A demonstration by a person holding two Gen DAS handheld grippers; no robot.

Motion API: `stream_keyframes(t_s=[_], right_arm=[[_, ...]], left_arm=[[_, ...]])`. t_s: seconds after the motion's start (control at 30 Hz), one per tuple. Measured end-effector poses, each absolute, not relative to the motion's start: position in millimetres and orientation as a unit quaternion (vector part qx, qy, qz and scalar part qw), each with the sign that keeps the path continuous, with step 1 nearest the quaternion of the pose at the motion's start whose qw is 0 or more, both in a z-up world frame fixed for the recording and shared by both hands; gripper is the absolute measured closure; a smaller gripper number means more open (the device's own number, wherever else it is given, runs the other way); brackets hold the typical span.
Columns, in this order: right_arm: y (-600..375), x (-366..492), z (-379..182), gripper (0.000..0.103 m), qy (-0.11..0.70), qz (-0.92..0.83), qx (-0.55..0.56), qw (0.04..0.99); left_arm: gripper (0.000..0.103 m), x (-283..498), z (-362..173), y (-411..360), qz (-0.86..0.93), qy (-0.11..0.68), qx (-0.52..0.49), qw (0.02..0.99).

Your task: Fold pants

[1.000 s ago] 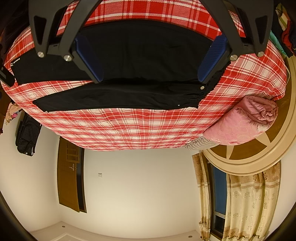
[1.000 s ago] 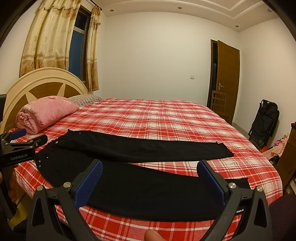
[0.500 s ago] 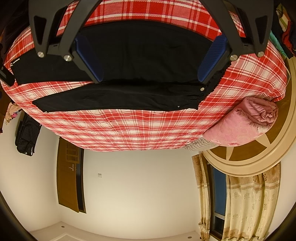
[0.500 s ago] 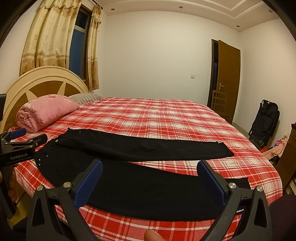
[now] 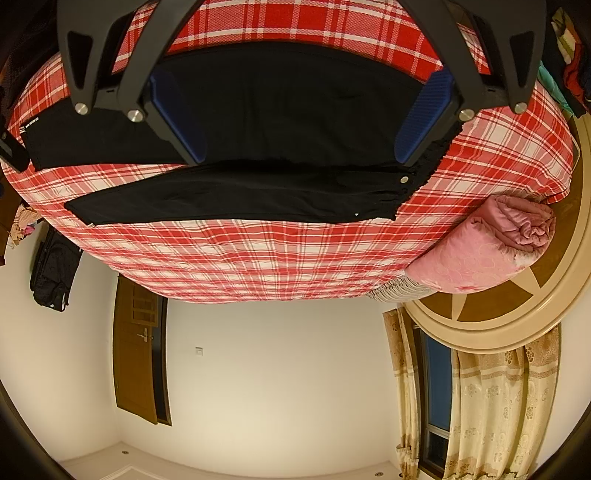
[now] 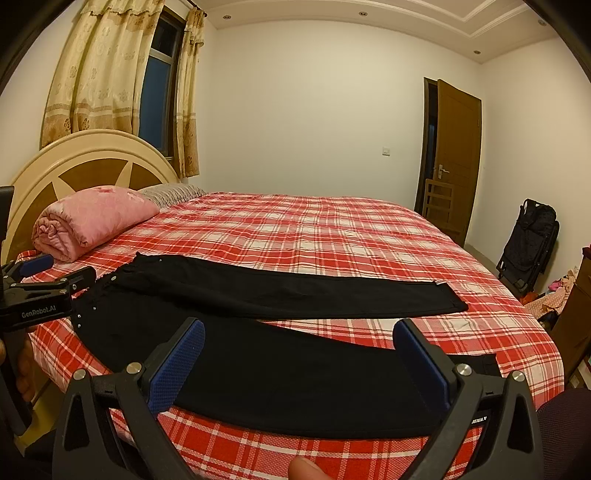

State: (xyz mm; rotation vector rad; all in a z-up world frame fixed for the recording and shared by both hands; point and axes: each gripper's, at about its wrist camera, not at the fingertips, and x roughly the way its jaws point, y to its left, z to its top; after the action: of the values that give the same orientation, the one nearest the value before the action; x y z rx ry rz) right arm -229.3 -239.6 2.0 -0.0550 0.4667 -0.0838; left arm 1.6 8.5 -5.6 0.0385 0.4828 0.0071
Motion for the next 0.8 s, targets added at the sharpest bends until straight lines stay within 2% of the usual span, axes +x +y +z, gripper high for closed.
stream_keyframes(t_s=[0.47, 0.67, 0.8], right_arm=[[-248, -216, -10, 0.001, 0.251, -0.035, -0.023, 0.967], [-277, -186, -40, 0.001, 0.289, -0.046, -0.004, 0.956], [-306, -158, -57, 0.002, 0.316, -0.071, 0.006, 0.946]], left_arm=[[0.000, 12, -20, 15, 0.005, 0.251, 0.025, 0.968], [0.000, 51, -43, 37, -0.010, 0.289, 0.034, 0.957], [0.000, 98, -60, 77, 0.022, 0.320, 0.040, 0.946]])
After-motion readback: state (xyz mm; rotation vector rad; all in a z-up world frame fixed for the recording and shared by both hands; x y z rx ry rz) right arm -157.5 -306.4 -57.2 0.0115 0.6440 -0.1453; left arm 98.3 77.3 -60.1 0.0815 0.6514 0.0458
